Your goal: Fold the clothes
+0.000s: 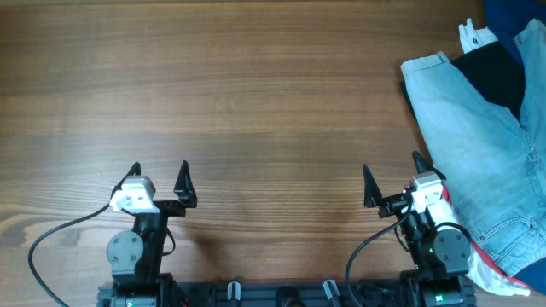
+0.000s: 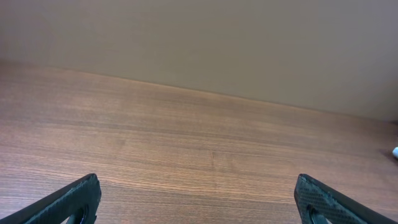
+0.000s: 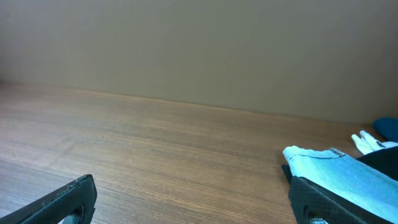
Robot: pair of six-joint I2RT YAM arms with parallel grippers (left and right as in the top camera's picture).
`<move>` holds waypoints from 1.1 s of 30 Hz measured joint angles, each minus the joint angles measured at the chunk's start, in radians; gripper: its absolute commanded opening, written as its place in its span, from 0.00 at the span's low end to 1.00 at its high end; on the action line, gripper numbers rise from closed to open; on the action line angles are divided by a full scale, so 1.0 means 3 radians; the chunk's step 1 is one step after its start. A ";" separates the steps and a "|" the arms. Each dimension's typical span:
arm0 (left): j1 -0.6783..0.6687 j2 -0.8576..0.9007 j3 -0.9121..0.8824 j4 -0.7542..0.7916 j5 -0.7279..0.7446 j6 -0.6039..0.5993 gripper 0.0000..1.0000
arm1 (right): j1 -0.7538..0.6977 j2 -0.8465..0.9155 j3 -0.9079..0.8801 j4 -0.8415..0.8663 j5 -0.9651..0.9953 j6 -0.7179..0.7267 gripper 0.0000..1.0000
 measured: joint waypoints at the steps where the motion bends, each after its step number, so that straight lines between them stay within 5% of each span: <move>1: 0.0000 0.0000 0.0000 0.0000 0.0000 0.0000 1.00 | 0.0000 0.0000 0.0000 0.0000 -0.0001 0.0000 1.00; 33: 0.0000 0.0000 0.0000 0.0001 0.0001 -0.0001 1.00 | 0.0000 0.0000 0.0003 -0.0028 -0.0001 0.0172 1.00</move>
